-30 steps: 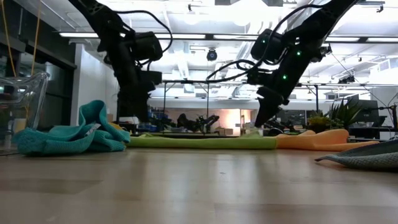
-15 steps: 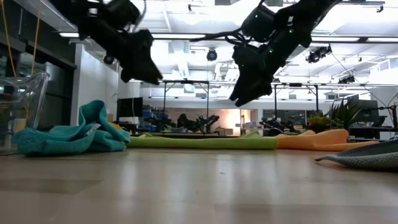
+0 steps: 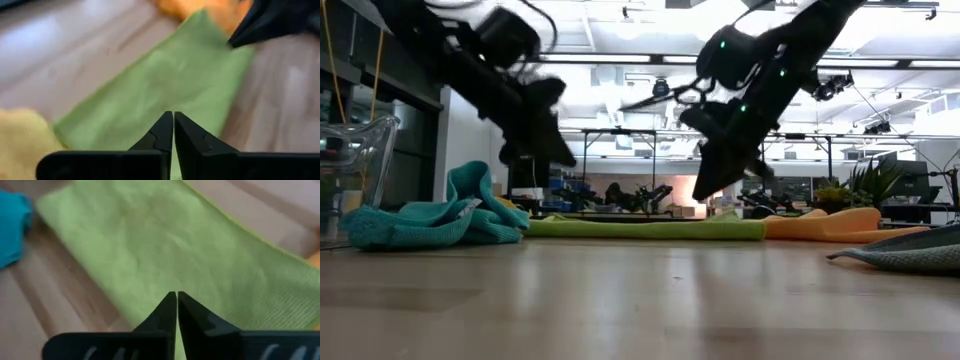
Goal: Fold microfiber towels
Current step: Fold the green microfiber towel
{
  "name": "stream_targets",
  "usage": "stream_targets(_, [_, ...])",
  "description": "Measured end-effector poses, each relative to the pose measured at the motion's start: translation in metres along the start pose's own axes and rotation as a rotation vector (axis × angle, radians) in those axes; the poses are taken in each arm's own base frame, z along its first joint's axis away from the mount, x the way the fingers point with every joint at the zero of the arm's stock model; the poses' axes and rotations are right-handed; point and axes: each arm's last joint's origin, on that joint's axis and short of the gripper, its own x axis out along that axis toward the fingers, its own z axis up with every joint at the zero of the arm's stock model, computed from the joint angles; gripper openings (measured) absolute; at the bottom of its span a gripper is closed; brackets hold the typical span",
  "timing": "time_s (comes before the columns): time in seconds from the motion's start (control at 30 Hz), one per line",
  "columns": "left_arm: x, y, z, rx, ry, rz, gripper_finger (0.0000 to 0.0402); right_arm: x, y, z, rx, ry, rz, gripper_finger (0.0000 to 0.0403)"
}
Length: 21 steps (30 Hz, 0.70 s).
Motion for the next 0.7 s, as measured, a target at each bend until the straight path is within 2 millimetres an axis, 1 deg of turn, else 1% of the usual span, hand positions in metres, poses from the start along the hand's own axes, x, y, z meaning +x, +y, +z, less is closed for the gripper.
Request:
stream_targets(0.1, [0.017, 0.002, -0.010, -0.045, 0.048, 0.022, 0.0003, 0.008, -0.002, 0.000, 0.057, -0.003, -0.007, 0.0003])
stream_targets(0.17, [0.026, 0.003, -0.016, -0.069, 0.074, 0.025, 0.0001, 0.009, -0.003, 0.000, 0.075, -0.002, -0.009, 0.0001])
stream_targets(0.33, [0.039, 0.003, -0.030, -0.067, 0.151, 0.025, 0.0000, 0.010, -0.003, -0.005, 0.077, 0.033, -0.023, 0.0001])
stream_targets(0.53, [0.039, 0.000, -0.040, -0.041, 0.219, 0.033, 0.0000, 0.007, 0.006, -0.017, 0.071, 0.070, -0.042, 0.0000])
stream_targets(0.7, [0.037, -0.006, -0.046, -0.015, 0.261, 0.031, 0.0000, 0.010, 0.015, -0.028, 0.072, 0.095, -0.048, 0.0000])
